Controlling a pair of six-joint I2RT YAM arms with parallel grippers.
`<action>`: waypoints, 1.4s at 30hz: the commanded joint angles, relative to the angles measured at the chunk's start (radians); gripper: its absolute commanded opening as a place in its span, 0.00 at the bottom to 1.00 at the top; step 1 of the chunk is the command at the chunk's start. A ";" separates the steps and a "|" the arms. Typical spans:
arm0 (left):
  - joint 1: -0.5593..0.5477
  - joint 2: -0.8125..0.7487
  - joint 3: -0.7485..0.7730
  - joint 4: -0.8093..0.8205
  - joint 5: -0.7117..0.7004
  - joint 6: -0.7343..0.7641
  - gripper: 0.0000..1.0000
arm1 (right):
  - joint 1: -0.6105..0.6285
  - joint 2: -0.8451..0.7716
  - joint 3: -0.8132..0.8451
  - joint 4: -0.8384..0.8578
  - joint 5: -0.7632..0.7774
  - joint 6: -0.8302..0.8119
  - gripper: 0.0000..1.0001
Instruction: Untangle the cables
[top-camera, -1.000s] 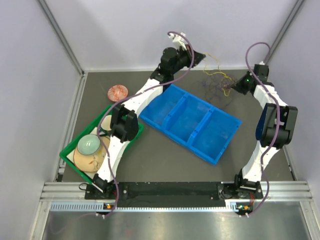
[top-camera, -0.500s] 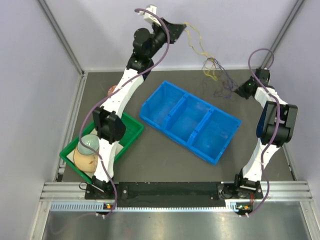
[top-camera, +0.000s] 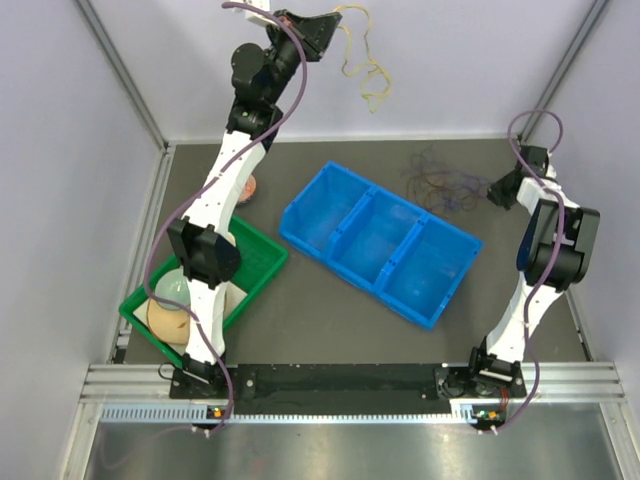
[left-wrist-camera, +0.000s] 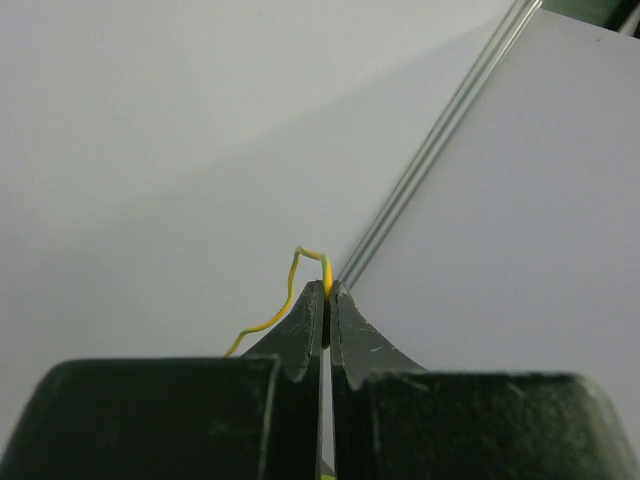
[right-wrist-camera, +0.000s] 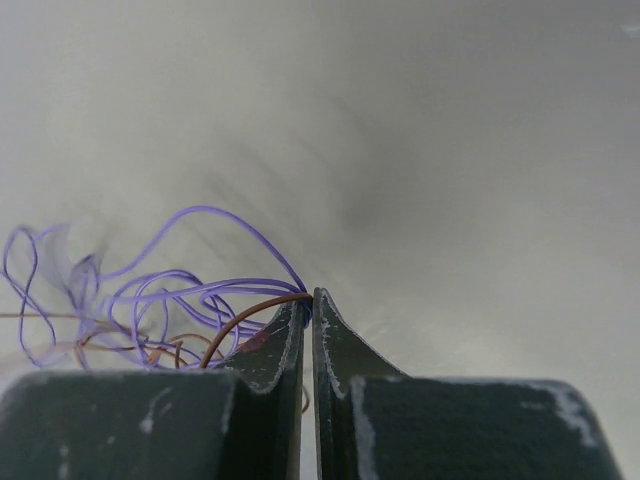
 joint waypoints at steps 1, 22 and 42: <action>0.000 -0.032 0.031 0.066 0.005 -0.031 0.00 | -0.013 -0.025 -0.005 0.001 0.068 -0.018 0.00; 0.003 -0.454 -0.791 -0.109 0.024 0.261 0.00 | -0.013 -0.022 0.006 0.004 -0.079 -0.046 0.00; -0.022 -0.414 -1.030 -0.144 0.059 0.221 0.92 | -0.013 -0.143 -0.018 0.003 -0.069 -0.064 0.31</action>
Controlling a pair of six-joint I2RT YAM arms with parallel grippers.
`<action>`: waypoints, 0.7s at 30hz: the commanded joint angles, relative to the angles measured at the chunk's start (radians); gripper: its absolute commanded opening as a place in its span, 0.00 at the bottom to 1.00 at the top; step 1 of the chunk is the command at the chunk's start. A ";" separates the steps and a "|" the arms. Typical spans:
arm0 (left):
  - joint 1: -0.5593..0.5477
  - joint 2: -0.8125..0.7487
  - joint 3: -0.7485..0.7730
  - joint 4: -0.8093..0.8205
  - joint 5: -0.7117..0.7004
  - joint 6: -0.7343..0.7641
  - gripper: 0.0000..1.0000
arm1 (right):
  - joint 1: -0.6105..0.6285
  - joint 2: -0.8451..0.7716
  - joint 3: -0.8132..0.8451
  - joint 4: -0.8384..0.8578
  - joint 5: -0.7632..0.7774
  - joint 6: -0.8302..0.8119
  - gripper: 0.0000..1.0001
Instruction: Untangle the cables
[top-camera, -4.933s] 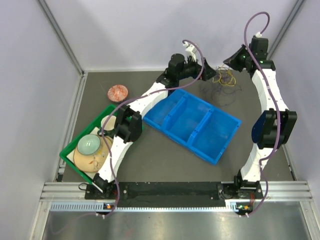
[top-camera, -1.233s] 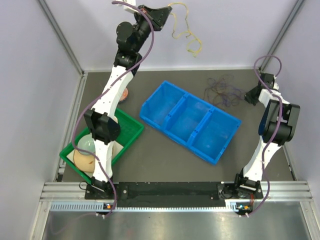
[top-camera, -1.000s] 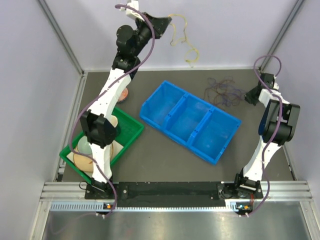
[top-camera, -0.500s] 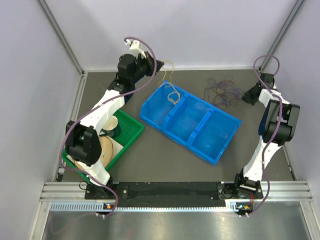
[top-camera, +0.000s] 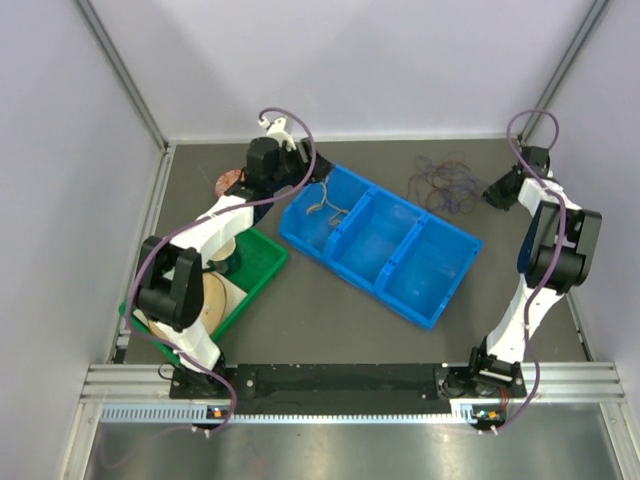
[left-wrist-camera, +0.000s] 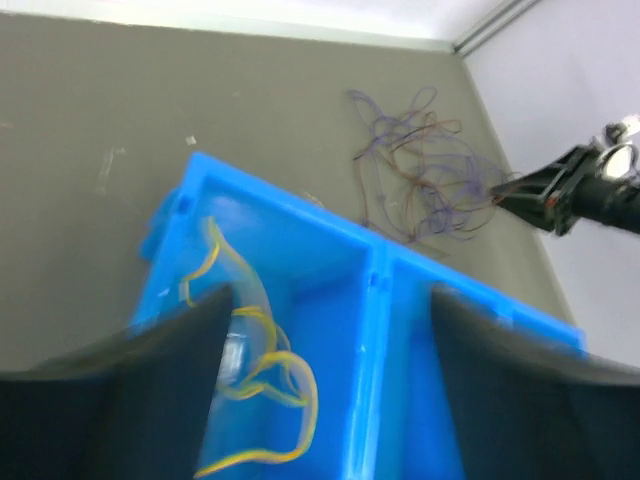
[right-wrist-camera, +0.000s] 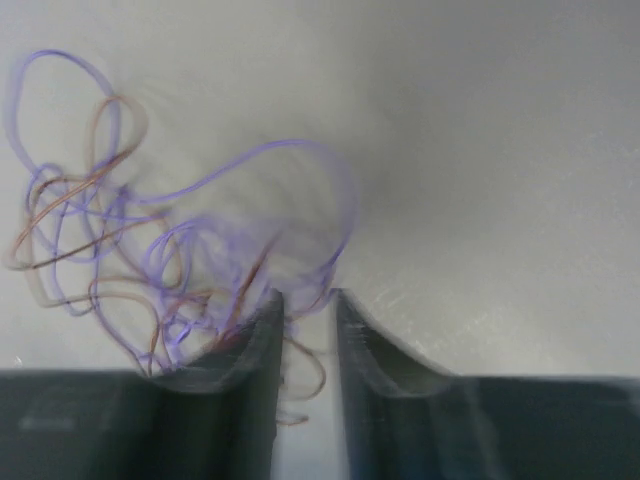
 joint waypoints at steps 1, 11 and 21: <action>-0.034 0.020 0.152 -0.074 0.035 0.064 0.99 | -0.006 -0.133 -0.003 0.025 0.024 -0.030 0.43; -0.147 -0.009 0.364 -0.242 -0.188 0.296 0.99 | 0.003 -0.237 0.001 0.008 0.049 -0.052 0.67; -0.152 0.046 0.364 -0.353 -0.416 0.243 0.99 | 0.118 -0.186 0.095 -0.015 0.026 -0.081 0.67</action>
